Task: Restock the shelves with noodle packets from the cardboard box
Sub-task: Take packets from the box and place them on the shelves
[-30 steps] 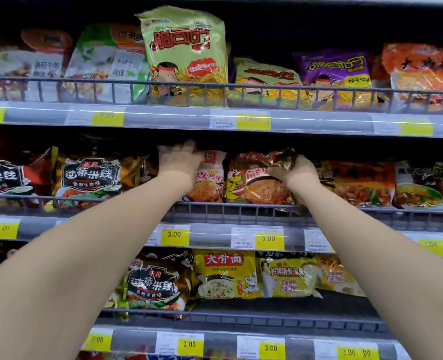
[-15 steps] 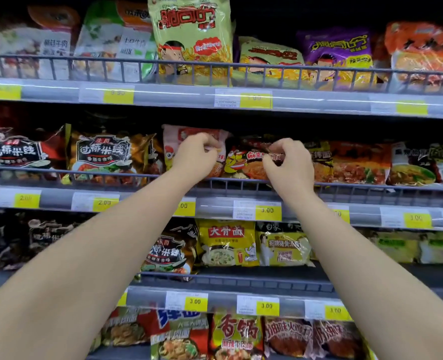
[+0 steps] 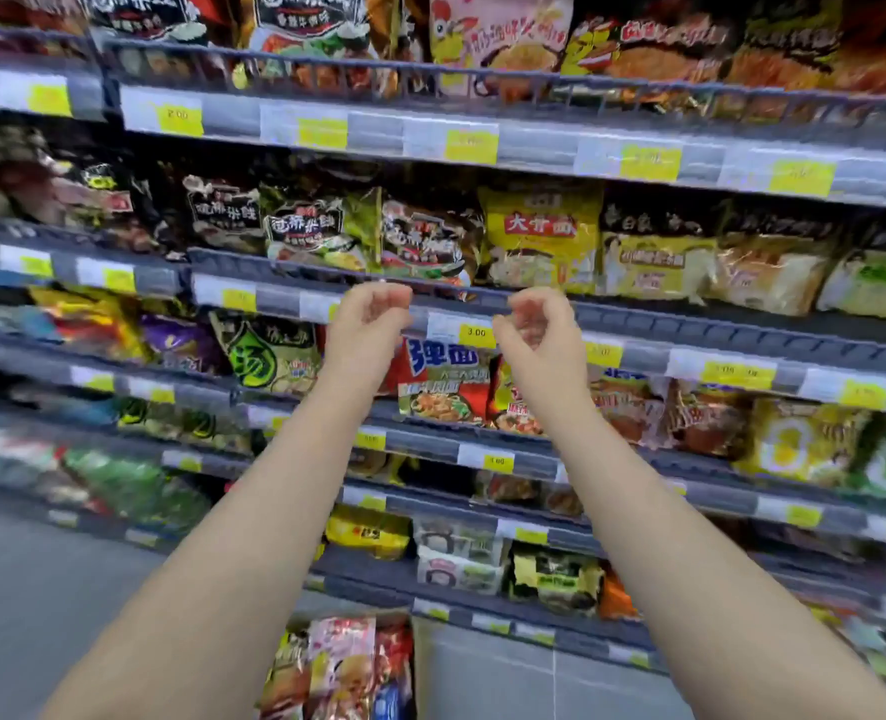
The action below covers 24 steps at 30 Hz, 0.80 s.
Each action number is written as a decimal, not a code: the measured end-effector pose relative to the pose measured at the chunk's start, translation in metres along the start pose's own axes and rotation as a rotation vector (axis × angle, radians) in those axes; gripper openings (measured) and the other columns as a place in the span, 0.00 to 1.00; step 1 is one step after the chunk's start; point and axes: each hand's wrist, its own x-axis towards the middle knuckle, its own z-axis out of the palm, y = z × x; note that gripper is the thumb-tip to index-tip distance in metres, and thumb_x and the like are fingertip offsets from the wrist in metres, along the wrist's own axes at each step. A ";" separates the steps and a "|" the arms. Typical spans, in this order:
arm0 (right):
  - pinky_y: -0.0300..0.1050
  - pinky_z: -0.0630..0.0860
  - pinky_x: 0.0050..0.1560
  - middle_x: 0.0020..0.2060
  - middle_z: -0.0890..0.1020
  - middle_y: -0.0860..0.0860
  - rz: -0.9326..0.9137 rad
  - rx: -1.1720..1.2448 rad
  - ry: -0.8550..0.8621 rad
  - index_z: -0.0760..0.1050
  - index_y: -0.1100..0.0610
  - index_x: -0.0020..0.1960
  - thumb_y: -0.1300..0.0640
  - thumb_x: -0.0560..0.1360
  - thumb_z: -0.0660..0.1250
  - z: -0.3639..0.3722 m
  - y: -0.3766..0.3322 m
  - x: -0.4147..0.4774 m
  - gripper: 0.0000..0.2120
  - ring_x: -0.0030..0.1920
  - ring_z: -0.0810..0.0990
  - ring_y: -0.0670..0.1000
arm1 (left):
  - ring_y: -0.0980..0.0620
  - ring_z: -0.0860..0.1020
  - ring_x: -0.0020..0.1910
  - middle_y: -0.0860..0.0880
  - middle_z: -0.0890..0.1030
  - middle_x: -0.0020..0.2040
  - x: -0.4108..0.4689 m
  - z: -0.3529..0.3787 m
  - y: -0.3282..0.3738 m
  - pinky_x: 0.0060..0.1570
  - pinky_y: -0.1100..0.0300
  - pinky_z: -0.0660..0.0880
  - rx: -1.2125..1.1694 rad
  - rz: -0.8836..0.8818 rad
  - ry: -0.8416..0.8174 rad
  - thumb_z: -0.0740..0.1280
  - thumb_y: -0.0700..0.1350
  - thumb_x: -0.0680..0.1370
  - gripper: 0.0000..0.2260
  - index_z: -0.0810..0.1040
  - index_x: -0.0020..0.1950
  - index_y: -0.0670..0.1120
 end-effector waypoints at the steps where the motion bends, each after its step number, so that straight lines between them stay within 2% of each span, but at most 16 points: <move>1: 0.27 0.68 0.37 0.39 0.72 0.45 0.044 0.019 -0.024 0.70 0.51 0.49 0.60 0.76 0.65 0.008 0.008 -0.013 0.06 0.37 0.71 0.41 | 0.53 0.76 0.44 0.52 0.77 0.46 -0.013 -0.009 -0.014 0.43 0.60 0.74 0.001 -0.058 0.015 0.64 0.37 0.76 0.10 0.76 0.45 0.52; 3: 0.27 0.68 0.36 0.37 0.72 0.44 0.119 0.051 -0.068 0.70 0.53 0.49 0.60 0.76 0.65 0.024 0.026 -0.041 0.05 0.34 0.71 0.37 | 0.53 0.77 0.45 0.52 0.77 0.45 -0.039 -0.027 -0.045 0.46 0.59 0.75 0.002 -0.167 0.041 0.64 0.36 0.77 0.09 0.76 0.46 0.51; 5: 0.30 0.68 0.36 0.36 0.72 0.45 0.201 0.058 -0.136 0.70 0.54 0.48 0.61 0.75 0.66 0.039 0.048 -0.073 0.06 0.33 0.71 0.38 | 0.52 0.78 0.49 0.51 0.78 0.48 -0.065 -0.045 -0.079 0.49 0.57 0.75 0.016 -0.276 0.073 0.65 0.38 0.77 0.08 0.76 0.46 0.52; 8: 0.35 0.69 0.38 0.37 0.72 0.48 0.369 0.069 -0.272 0.69 0.53 0.46 0.64 0.75 0.66 0.056 0.082 -0.126 0.08 0.36 0.72 0.46 | 0.52 0.77 0.44 0.48 0.78 0.48 -0.110 -0.066 -0.129 0.43 0.58 0.74 0.021 -0.413 0.168 0.65 0.38 0.77 0.10 0.76 0.44 0.53; 11: 0.29 0.68 0.35 0.35 0.71 0.48 0.485 0.041 -0.335 0.68 0.50 0.42 0.67 0.74 0.66 0.072 0.109 -0.175 0.13 0.33 0.71 0.43 | 0.53 0.74 0.36 0.48 0.77 0.40 -0.151 -0.083 -0.170 0.37 0.62 0.70 -0.007 -0.539 0.206 0.65 0.35 0.76 0.11 0.76 0.42 0.52; 12: 0.27 0.67 0.33 0.34 0.71 0.48 0.520 0.035 -0.354 0.68 0.51 0.42 0.68 0.73 0.66 0.079 0.117 -0.189 0.13 0.32 0.71 0.41 | 0.54 0.74 0.35 0.49 0.77 0.39 -0.163 -0.090 -0.185 0.36 0.62 0.70 -0.008 -0.593 0.209 0.66 0.35 0.75 0.10 0.76 0.41 0.51; 15: 0.27 0.66 0.29 0.35 0.70 0.49 0.656 0.031 -0.431 0.69 0.58 0.47 0.70 0.73 0.64 0.101 0.136 -0.229 0.09 0.32 0.70 0.44 | 0.50 0.76 0.37 0.51 0.79 0.36 -0.196 -0.116 -0.224 0.38 0.59 0.71 -0.023 -0.758 0.240 0.69 0.40 0.70 0.07 0.80 0.39 0.53; 17: 0.27 0.65 0.27 0.33 0.70 0.50 0.740 0.028 -0.458 0.68 0.60 0.47 0.71 0.74 0.63 0.120 0.147 -0.250 0.08 0.32 0.69 0.44 | 0.50 0.76 0.39 0.50 0.79 0.38 -0.210 -0.135 -0.246 0.42 0.58 0.73 -0.035 -0.847 0.283 0.69 0.38 0.71 0.08 0.79 0.38 0.52; 19: 0.28 0.64 0.29 0.32 0.69 0.50 0.792 0.003 -0.470 0.68 0.58 0.43 0.73 0.73 0.63 0.141 0.159 -0.265 0.11 0.32 0.68 0.44 | 0.51 0.76 0.39 0.48 0.79 0.40 -0.214 -0.155 -0.267 0.40 0.60 0.73 -0.041 -0.937 0.323 0.68 0.35 0.71 0.10 0.77 0.39 0.51; 24: 0.34 0.69 0.34 0.32 0.70 0.51 0.972 -0.090 -0.442 0.66 0.54 0.39 0.74 0.72 0.64 0.205 0.193 -0.293 0.16 0.33 0.70 0.46 | 0.48 0.73 0.38 0.49 0.77 0.34 -0.195 -0.201 -0.327 0.43 0.56 0.72 0.030 -1.082 0.267 0.67 0.36 0.71 0.08 0.77 0.37 0.50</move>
